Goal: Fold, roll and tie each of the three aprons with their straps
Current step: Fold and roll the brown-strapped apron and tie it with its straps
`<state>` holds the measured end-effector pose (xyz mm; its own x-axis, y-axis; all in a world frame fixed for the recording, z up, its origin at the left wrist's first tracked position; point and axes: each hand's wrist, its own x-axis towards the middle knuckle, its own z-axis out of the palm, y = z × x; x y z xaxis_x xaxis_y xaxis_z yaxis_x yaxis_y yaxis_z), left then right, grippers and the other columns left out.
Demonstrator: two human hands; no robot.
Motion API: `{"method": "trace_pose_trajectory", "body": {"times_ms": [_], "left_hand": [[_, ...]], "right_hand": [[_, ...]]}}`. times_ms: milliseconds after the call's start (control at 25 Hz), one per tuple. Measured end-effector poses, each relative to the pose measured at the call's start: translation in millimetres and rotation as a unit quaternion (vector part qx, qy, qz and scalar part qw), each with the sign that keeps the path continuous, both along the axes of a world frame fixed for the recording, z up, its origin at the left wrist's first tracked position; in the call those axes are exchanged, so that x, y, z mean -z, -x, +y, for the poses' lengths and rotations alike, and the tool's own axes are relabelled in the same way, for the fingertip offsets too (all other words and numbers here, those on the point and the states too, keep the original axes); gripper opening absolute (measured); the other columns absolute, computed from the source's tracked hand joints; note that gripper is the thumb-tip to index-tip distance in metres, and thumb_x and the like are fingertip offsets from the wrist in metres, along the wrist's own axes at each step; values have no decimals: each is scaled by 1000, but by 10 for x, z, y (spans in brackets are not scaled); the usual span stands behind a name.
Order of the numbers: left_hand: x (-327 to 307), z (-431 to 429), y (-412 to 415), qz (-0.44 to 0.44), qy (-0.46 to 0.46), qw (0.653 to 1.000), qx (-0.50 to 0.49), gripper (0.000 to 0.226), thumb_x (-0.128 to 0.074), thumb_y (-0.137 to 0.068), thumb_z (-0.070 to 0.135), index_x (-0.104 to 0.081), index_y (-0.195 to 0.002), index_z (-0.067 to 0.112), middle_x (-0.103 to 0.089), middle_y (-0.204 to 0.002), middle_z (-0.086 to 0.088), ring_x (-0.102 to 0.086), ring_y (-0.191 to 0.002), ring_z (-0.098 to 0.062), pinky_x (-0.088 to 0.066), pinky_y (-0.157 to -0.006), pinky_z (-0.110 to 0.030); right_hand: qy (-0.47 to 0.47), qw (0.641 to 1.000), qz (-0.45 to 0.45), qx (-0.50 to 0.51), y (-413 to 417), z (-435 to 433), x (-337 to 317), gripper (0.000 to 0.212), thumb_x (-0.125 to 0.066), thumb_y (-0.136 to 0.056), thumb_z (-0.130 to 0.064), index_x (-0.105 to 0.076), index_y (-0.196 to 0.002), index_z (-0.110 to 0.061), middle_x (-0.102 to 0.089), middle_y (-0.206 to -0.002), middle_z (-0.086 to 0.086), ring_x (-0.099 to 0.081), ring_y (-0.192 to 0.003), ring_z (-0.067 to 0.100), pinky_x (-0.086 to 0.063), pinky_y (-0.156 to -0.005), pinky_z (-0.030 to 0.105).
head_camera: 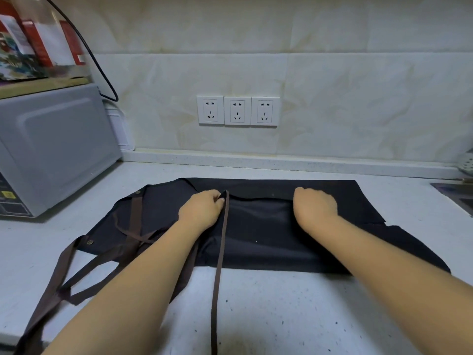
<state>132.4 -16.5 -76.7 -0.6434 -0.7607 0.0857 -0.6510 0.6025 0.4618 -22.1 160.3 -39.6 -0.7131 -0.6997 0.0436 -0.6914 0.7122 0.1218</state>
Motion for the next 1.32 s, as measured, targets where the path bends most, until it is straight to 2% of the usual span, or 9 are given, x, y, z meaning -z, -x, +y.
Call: {"method": "trace_pose_trajectory", "body": {"times_ms": [200, 320, 440, 520, 680, 840, 1040, 1200, 1320], "left_hand": [[259, -6, 2, -83, 94, 992, -11, 25, -40, -100, 40, -56, -112, 24, -62, -106, 0, -58, -93, -22, -40, -68, -32], [229, -38, -30, -38, 78, 996, -28, 22, -43, -100, 38, -58, -104, 23, -62, -104, 0, -58, -91, -22, -41, -66, -32], [178, -30, -31, 16, 103, 993, -62, 23, -42, -100, 36, -60, -102, 22, -60, -102, -1, -55, -84, -20, -40, -65, -32], [191, -8, -30, -20, 104, 993, -51, 24, -43, -100, 35, -60, -111, 23, -57, -108, -2, -56, -91, -22, -40, -68, -32], [259, 68, -76, -91, 124, 987, -43, 36, -46, -97, 25, -49, -132, 23, -51, -125, -5, -48, -111, -26, -42, -80, -35], [135, 487, -20, 44, 213, 974, 55, 41, -50, -92, 18, -54, -133, 20, -54, -129, -2, -46, -120, -23, -40, -93, -34], [320, 1107, 85, -145, 75, 969, 187, 59, -34, -100, 53, -27, -152, 26, -15, -162, -3, -7, -150, -22, -11, -122, -40], [424, 1051, 11, -207, 55, 963, 161, 68, -21, -91, 74, -8, -152, 46, 6, -164, 6, 13, -150, -20, 4, -115, -63], [414, 1115, -34, -232, 49, 957, 165, 71, -18, -87, 78, -2, -150, 49, 11, -163, 9, 15, -149, -18, -1, -112, -69]], "right_hand": [[131, 990, -52, -20, 94, 68, 511, 18, -43, -93, -4, -45, -111, -10, -57, -107, 9, -47, -78, 23, -37, -62, 32], [214, 970, -112, -19, 108, 86, 654, 22, -41, -99, -18, -47, -119, -11, -54, -122, 9, -53, -106, 25, -44, -72, 32], [254, 961, -105, -23, 69, 82, 681, 35, -38, -101, -20, -41, -135, -10, -41, -144, 10, -29, -141, 25, -40, -100, 34], [202, 976, -78, -32, 57, 90, 705, 45, -35, -102, -24, -32, -145, -11, -38, -147, 8, -17, -147, 26, -23, -116, 37], [108, 992, -67, -5, -23, 195, 792, 58, -27, -101, -47, -15, -153, -24, -17, -160, 9, -4, -148, 31, -7, -119, 52], [57, 990, -124, 22, -142, 244, 859, 64, -15, -95, -65, -8, -153, -39, 2, -162, 6, 10, -147, 34, 4, -115, 61], [34, 987, -152, 48, -102, 265, 862, 68, -10, -90, -72, -1, -151, -44, 11, -162, 2, 17, -146, 34, 11, -111, 65], [28, 982, -154, 103, 7, 445, 844, 76, -10, -85, -78, 1, -151, -43, 12, -162, 0, 17, -146, 37, 10, -110, 67], [30, 982, -149, 114, 9, 575, 841, 76, -10, -85, -79, 1, -151, -43, 11, -162, 0, 16, -146, 37, 9, -110, 68]]}}
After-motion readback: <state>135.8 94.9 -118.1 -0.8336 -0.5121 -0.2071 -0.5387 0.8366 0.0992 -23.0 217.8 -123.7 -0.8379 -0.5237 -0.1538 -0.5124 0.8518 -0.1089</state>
